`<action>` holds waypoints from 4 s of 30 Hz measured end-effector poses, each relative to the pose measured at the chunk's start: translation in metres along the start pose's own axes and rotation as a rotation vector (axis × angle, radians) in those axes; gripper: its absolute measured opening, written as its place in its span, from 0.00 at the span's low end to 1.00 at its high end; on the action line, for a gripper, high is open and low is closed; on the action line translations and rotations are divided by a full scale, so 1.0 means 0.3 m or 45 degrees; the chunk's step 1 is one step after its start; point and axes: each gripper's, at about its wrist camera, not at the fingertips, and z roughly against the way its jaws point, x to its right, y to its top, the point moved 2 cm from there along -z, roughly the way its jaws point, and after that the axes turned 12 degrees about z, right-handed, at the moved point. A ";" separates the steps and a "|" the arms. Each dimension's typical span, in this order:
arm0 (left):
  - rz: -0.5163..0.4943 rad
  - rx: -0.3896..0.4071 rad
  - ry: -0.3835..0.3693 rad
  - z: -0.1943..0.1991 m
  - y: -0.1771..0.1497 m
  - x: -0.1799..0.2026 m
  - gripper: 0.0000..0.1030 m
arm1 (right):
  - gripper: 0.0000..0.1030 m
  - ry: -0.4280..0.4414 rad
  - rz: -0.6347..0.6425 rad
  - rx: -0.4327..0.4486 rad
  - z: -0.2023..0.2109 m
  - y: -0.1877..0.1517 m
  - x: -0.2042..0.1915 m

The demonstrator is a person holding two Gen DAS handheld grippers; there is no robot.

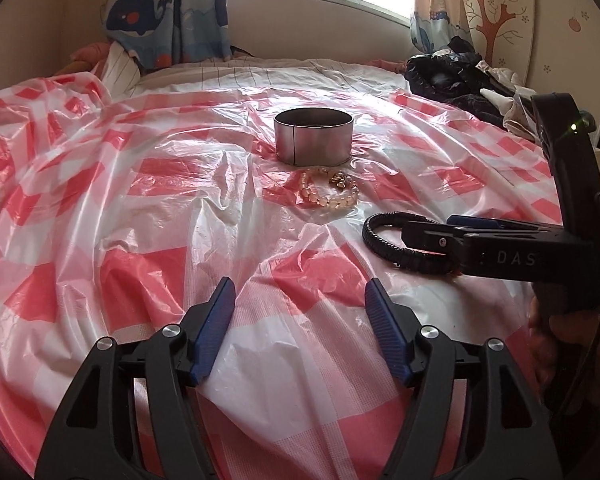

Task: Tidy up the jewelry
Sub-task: 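Grasp the black braided bracelet with the right tool while the left tool approaches the pearl bracelet, then grasp the pearl bead bracelet with the left tool while the right tool holds the black bracelet, then carry the black braided and pearl bracelets over the silver tin with both tools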

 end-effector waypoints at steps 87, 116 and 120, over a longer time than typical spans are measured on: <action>-0.104 -0.313 0.000 -0.334 0.255 0.015 0.13 | 0.23 -0.066 0.050 -0.022 -0.025 0.021 -0.012; -0.013 -0.141 -0.171 -0.161 0.428 0.046 0.06 | 0.09 0.089 -0.158 0.250 0.114 0.095 0.074; 0.050 -0.077 -0.213 -0.118 0.511 0.034 0.06 | 0.09 0.006 -0.117 0.345 0.167 0.177 0.091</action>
